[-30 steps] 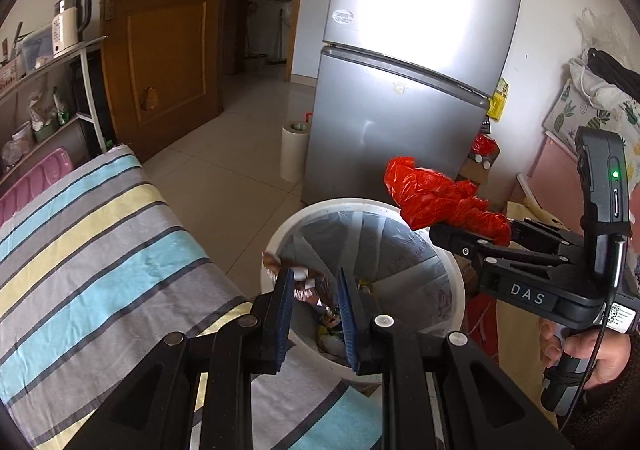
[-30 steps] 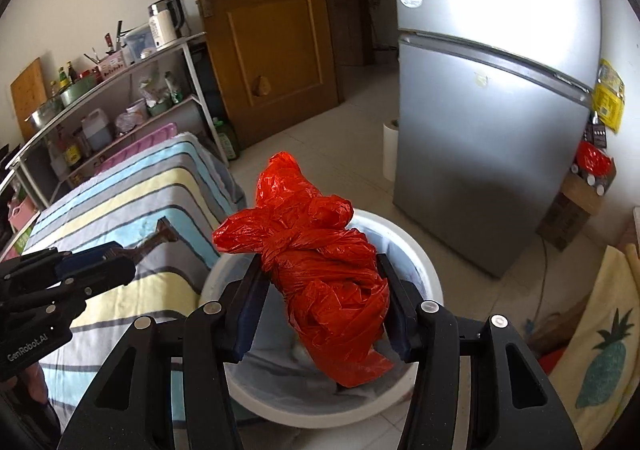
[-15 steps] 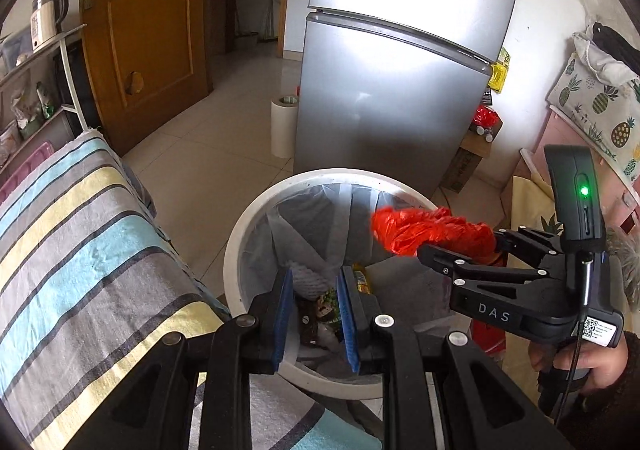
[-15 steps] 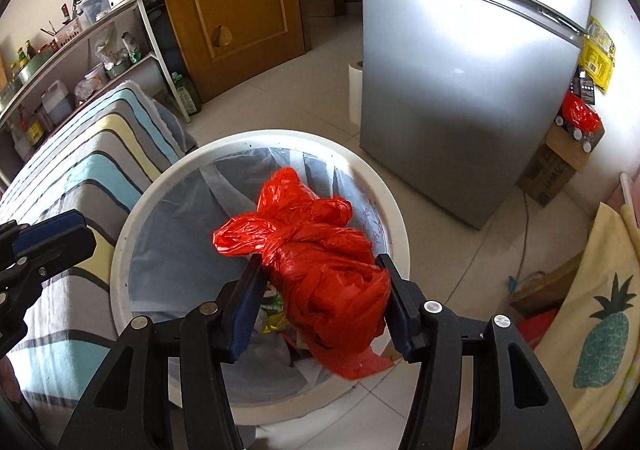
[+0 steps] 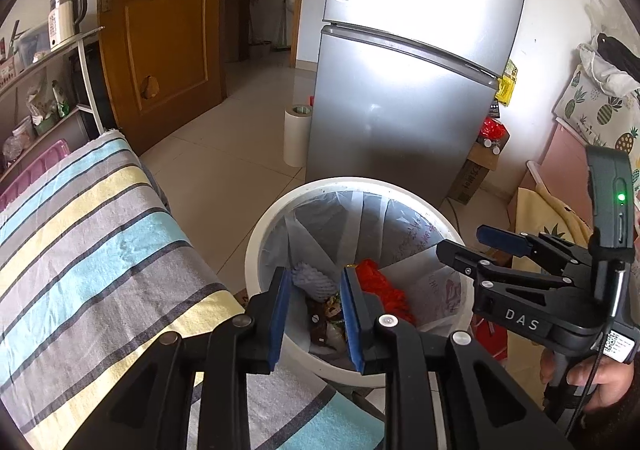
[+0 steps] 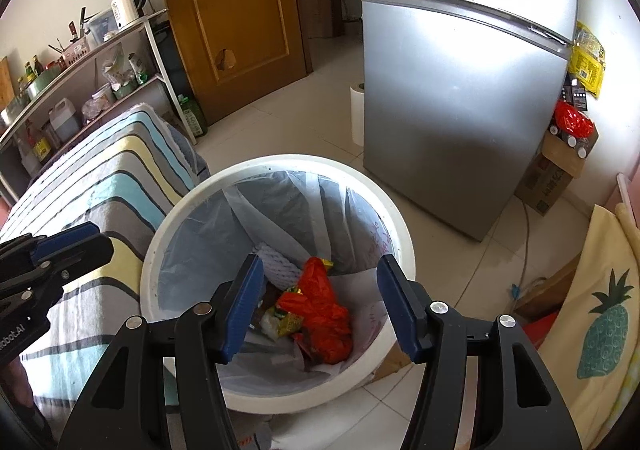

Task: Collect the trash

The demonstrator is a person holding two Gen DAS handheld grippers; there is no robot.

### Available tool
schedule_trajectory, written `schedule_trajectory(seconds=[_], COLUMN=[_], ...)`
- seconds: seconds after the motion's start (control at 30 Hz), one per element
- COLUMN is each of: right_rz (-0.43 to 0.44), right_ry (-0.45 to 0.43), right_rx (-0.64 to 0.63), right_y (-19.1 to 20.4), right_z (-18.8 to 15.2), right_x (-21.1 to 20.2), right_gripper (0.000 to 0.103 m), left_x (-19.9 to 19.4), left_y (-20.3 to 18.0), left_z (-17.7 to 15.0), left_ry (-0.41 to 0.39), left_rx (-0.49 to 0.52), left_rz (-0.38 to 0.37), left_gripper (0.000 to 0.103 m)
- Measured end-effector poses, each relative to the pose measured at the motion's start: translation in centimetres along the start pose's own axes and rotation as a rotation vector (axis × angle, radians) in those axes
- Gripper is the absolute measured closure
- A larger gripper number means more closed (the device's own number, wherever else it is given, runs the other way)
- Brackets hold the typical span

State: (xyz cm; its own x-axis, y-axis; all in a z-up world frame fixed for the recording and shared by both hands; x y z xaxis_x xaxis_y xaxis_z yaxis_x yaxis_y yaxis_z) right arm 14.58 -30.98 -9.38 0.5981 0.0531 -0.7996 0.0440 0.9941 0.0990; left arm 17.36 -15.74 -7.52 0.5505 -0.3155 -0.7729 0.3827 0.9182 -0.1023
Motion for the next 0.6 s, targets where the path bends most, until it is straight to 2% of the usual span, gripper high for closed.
schedule_trajectory(seconds=[0.33, 0.6], right_rz=[-0.063, -0.078], right_ry=[-0.125, -0.150], right_rx=[0.000, 0.042], right_y=[2.1, 3.5], right_z=[-0.7, -2.7], right_x=[-5.0, -6.9], right_gripper=[0.043, 0.043], left_x=[-3.6, -5.5], left_y=[0.7, 1.6], left_z=[-1.2, -2.8], left_ry=[-0.083, -0.114], left_rx=[-0.030, -0.072], left_rz=[0.082, 0.109], left_gripper=[0.074, 0.070])
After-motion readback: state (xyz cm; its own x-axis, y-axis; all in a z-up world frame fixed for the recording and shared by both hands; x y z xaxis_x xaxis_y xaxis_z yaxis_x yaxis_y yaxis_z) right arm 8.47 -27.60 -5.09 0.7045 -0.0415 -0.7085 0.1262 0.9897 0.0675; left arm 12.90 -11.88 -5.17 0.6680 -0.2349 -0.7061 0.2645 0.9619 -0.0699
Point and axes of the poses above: each gripper's, at about its wrist camera, not at the fingertips, and x roughly the way its jaws point, y to its left, z to its top, the point moved 7 cm from there along x, roughly the way its jaws point, and after that the axes turned 4 degrees about y, right-handed, at the moved point
